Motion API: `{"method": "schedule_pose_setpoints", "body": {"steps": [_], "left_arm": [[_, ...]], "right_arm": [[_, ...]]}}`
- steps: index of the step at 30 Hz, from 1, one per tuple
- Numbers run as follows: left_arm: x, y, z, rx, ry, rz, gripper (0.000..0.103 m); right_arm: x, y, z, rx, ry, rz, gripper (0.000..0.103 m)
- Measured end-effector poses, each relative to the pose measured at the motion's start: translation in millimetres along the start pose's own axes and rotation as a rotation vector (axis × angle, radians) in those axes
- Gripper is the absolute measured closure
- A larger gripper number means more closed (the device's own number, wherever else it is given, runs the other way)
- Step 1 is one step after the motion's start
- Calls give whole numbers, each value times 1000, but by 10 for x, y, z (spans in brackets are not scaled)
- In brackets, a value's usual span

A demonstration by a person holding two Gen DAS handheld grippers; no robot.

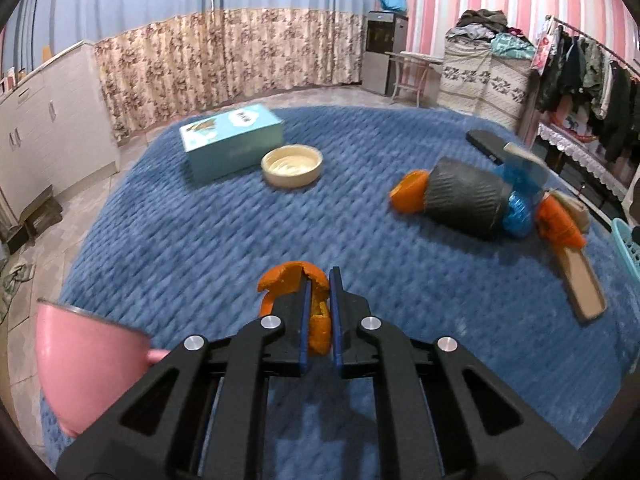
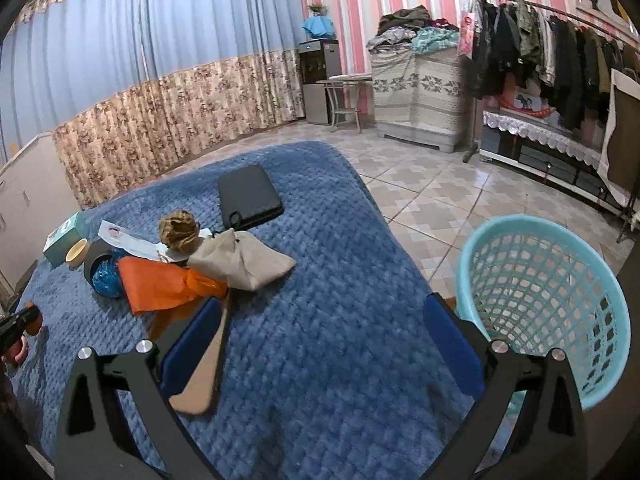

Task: Collect trash
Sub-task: 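Grasp the beige cloth with the right gripper while the left holds the orange peel, then carry both items to the blue basket while the left gripper releases the orange peel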

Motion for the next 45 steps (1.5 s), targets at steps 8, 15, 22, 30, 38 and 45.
{"method": "schedule_pose_setpoints", "body": {"steps": [8,15,22,30,38,45], "left_arm": [[-114,177,-219,-29,-43,-28,96],[-151,360,-363,-58,-67,-55,96],[-143,437,-411,-72,-63,-62,96],[8,676,-559,-92,-69,-105,96],[225,1000,-1112,-160,-126,-161,96],[336,1255,-1887,-221,-233,-213,96]], "right_arm": [[-323,-39,433,96,27,50,4],[-606,-85,750,165,37,92,26],[-697,-119,723,173,108,157,82],[-314,248,412,99,142,49,89],[114,399,-25,31,83,-12,89],[467,572,-627,-26,-60,-81,89]]}}
Point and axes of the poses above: each gripper's, at about its wrist camera, not at the fingertips, and x roughly against the way its jaws point, z to its left, y to its top, the point moved 5 cm from there along -x, roughly the way its jaws point, and after that the axes turned 15 degrees about -x, right-handed, at the moved point
